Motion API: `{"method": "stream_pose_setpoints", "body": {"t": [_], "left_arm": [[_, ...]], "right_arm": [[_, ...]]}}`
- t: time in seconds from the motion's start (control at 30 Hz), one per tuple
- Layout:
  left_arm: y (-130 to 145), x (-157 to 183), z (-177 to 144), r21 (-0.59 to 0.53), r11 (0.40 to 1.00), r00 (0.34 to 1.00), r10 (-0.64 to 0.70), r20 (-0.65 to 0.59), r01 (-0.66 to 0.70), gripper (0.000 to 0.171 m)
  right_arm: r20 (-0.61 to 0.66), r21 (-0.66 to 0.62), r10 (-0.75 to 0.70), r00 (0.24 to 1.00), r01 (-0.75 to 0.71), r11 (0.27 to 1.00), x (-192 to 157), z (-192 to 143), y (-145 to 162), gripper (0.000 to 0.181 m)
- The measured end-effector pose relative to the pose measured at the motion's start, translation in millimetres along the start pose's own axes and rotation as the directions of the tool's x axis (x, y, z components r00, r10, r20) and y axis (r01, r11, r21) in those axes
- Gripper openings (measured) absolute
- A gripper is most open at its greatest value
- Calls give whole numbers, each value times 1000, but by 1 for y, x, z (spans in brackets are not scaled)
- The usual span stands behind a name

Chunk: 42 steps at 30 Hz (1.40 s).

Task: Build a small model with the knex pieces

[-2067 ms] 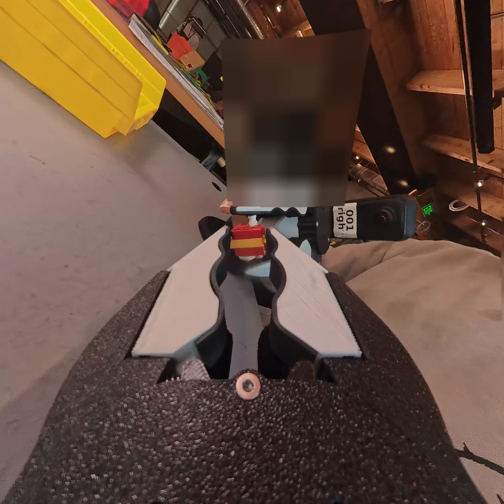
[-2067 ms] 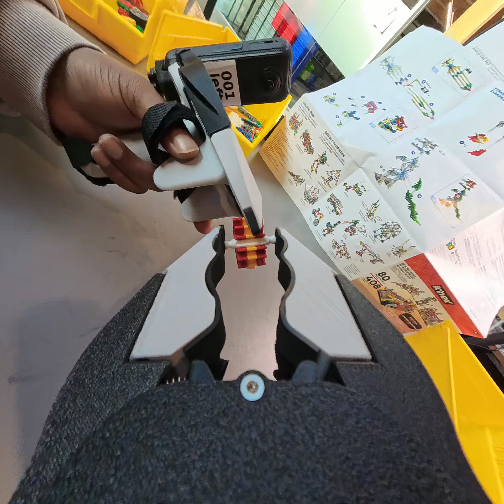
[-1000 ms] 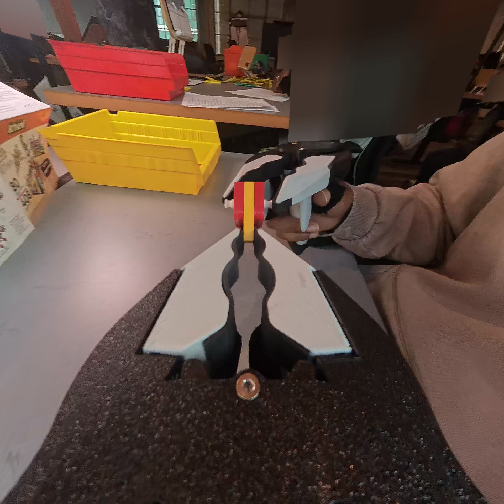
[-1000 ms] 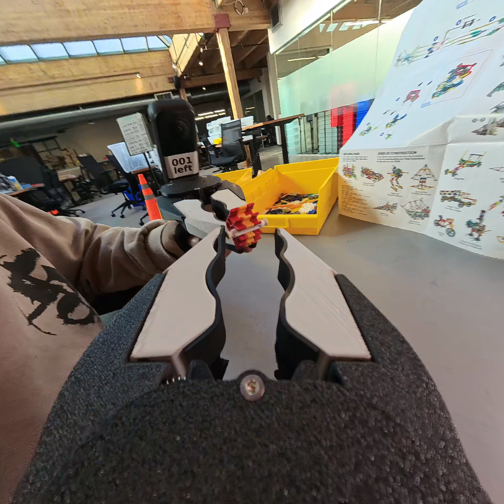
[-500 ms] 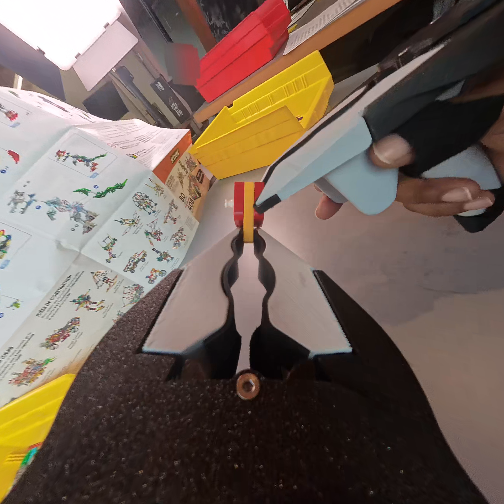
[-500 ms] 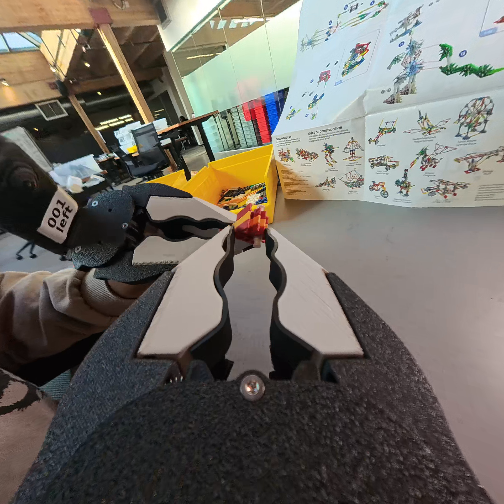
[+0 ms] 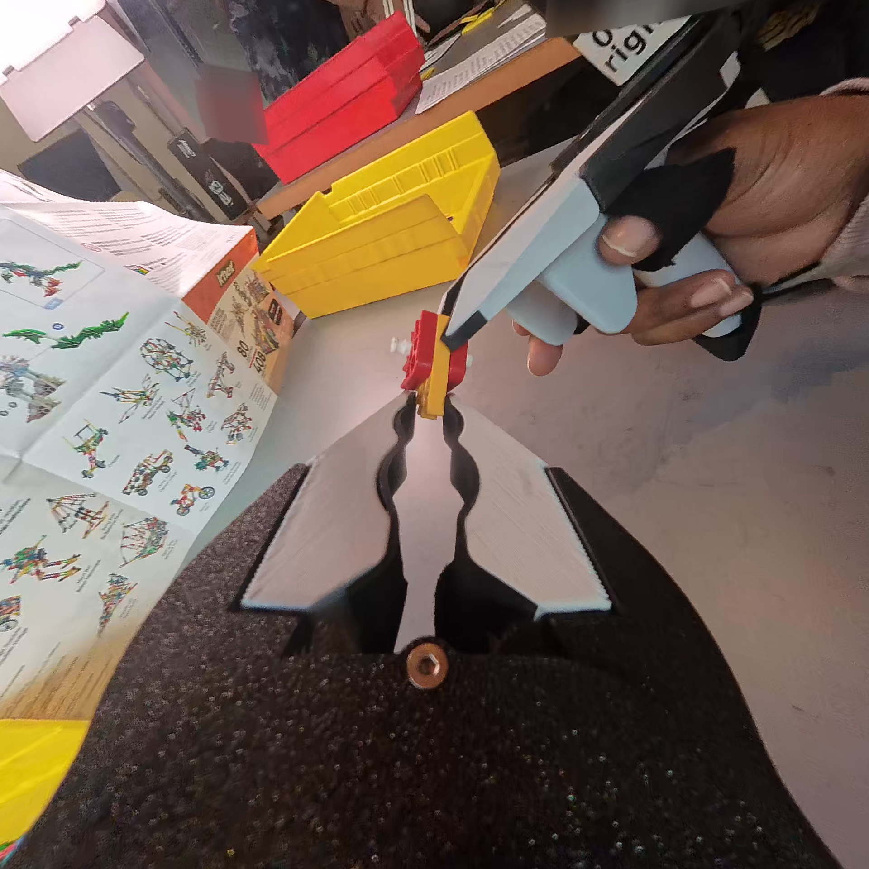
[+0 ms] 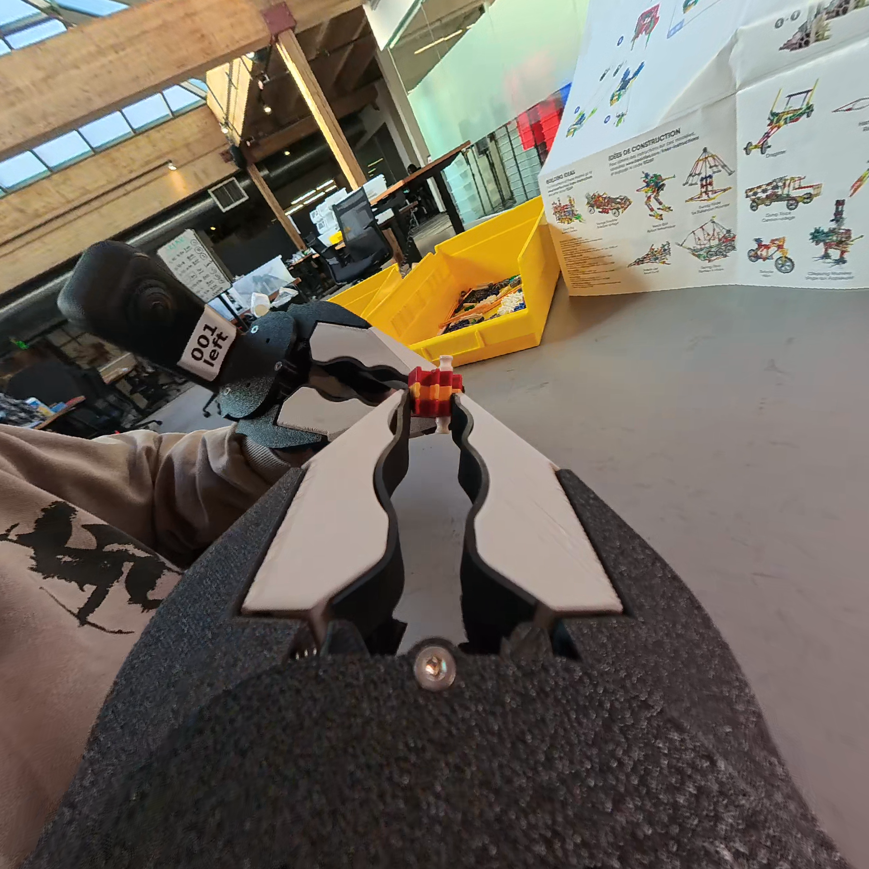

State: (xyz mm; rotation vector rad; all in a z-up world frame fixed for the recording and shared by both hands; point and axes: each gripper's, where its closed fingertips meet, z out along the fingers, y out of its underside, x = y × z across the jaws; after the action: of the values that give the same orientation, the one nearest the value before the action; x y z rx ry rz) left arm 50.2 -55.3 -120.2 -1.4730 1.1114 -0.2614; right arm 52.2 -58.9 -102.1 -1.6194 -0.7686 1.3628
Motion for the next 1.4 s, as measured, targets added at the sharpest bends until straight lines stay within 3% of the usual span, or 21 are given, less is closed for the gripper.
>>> {"method": "stream_pose_setpoints", "body": {"t": [0.17, 0.3, 0.43, 0.5, 0.57, 0.6, 0.7, 0.77, 0.8, 0.9, 1.03, 1.1, 1.2, 1.4], "left_arm": [[-3, 9, -5, 41, 999, 996, 32, -85, -28, 11], [-9, 11, -9, 76, 993, 992, 101, -75, -95, 13], [3, 2, -9, 53, 998, 994, -32, -100, 38, 15], [3, 4, -10, 69, 987, 976, -130, -176, 144, 16], [-3, 12, -14, 77, 946, 907, -277, -317, 316, 18], [-8, 15, -17, 68, 901, 839, -369, -400, 429, 22], [-29, 9, -33, 30, 672, 537, -563, -629, 740, 31], [-40, -1, -43, 3, 508, 350, -590, -728, 861, 30], [-42, -3, -45, -20, 463, 292, -591, -752, 886, 27], [-38, -1, -41, -62, 443, 255, -619, -743, 895, 15], [-33, -1, -37, -115, 408, 202, -654, -729, 906, 16], [-37, -5, -40, -122, 357, 148, -641, -753, 926, 18], [-41, -2, -43, -150, 342, 108, -629, -770, 928, 14], [-41, -5, -43, -194, 271, 19, -627, -779, 943, 12]], "right_arm": [[109, -45, -28, 994, 33, 998, -9, -7, 6, 13], [170, -56, -126, 977, 137, 989, -16, -11, 7, 13], [157, -80, -226, 962, 240, 967, -12, -12, 7, 13], [143, -68, -261, 955, 273, 960, -10, -12, 4, 13], [139, -35, -314, 939, 322, 946, -12, -12, -1, 13], [146, 9, -344, 927, 347, 938, -17, -13, -7, 13], [153, 91, -429, 890, 420, 903, -28, -15, -16, 13], [138, 96, -514, 847, 505, 858, -31, -13, -14, 13], [127, 93, -550, 826, 542, 835, -32, -11, -12, 13], [111, 98, -619, 778, 611, 786, -35, -8, -10, 13], [75, 108, -685, 725, 677, 728, -37, -7, -12, 13], [81, 107, -695, 714, 687, 718, -39, -6, -12, 13], [73, 89, -732, 677, 727, 681, -38, -3, -8, 13], [64, 99, -740, 670, 733, 673, -36, -2, -11, 13]]}}
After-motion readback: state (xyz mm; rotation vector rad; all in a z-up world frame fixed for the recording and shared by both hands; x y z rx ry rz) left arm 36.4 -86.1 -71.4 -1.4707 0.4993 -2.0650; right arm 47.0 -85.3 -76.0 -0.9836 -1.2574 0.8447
